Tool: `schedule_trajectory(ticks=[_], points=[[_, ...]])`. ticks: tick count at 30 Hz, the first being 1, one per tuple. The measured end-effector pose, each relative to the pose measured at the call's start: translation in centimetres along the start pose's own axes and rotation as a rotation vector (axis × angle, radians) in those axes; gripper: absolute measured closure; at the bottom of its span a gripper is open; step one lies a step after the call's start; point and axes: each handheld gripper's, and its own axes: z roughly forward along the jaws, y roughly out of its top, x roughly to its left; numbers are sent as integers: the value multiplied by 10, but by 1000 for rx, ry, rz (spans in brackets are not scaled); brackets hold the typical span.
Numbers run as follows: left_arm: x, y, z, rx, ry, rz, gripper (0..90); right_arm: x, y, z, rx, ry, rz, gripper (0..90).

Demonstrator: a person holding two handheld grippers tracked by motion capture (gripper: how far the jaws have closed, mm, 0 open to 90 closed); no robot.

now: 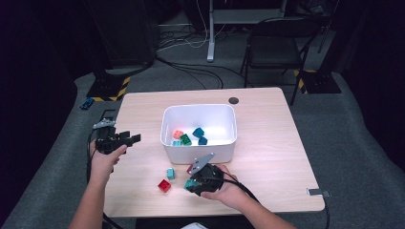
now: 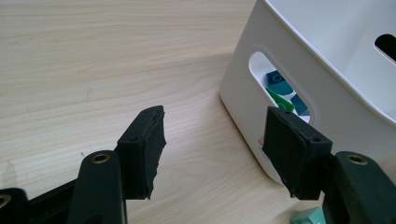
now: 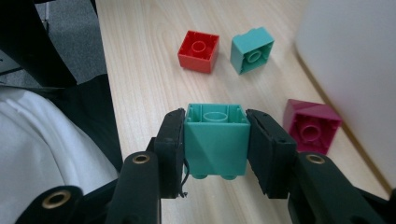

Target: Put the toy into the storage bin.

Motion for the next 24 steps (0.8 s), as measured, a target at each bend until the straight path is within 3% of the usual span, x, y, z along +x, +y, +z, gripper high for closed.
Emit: schedule_trajectory(ticks=[12, 24], points=[[-1, 0, 0, -2, -1, 3, 385, -2, 25, -35, -37, 4, 1, 585], [-1, 1, -1, -6, -4, 2, 385, -15, 50, -68, -89, -12, 17, 585]])
